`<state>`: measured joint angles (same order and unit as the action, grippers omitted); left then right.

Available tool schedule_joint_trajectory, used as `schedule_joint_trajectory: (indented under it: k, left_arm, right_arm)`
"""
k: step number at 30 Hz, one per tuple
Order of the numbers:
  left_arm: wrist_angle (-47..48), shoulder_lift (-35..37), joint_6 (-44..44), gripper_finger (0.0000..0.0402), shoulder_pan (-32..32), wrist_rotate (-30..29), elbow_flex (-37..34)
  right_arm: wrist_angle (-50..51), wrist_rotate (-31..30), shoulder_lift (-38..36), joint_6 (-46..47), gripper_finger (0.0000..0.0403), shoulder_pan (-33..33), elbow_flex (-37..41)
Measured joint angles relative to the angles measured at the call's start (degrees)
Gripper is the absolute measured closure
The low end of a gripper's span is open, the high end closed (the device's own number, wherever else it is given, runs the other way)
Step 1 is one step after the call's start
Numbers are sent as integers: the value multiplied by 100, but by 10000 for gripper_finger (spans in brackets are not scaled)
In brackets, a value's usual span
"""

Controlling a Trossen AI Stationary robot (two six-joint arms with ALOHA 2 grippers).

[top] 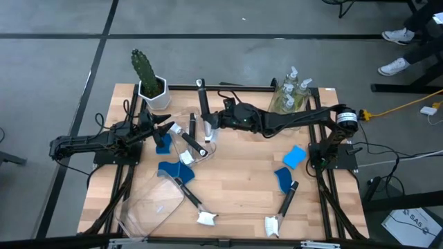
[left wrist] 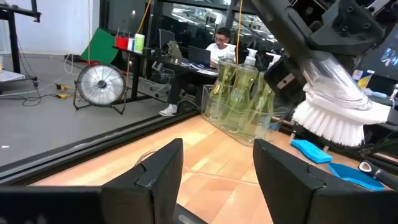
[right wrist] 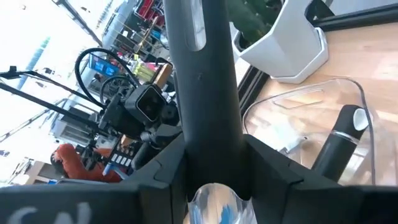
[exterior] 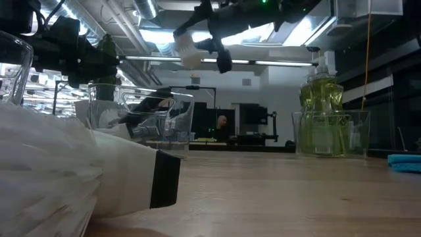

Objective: Pick & Place Kitchen Sink Supplies
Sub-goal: Put the black dish brush into the top left transparent bin, then adjust the top left transparent bin

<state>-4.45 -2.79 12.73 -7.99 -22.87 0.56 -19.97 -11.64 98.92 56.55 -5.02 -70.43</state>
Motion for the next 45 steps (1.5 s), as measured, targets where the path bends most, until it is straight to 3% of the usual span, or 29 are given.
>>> schedule_joint_trajectory:
  k: [6,11,21,45]
  left_arm:
    - [0,2,0,211,2,0,0]
    - [-2,0,2,211,2,2,0]
    - [-2,0,1,212,2,2,0]
    - [-2,2,1,210,1,2,0]
  right_arm:
    - [-323,35,394,31,277,76,-45]
    - [41,333,928,-211,276,120,-733]
    - [2903,680,1523,-936,246,38,-2145]
    - [2321,1335,1521,-1297,149,-124,-2129]
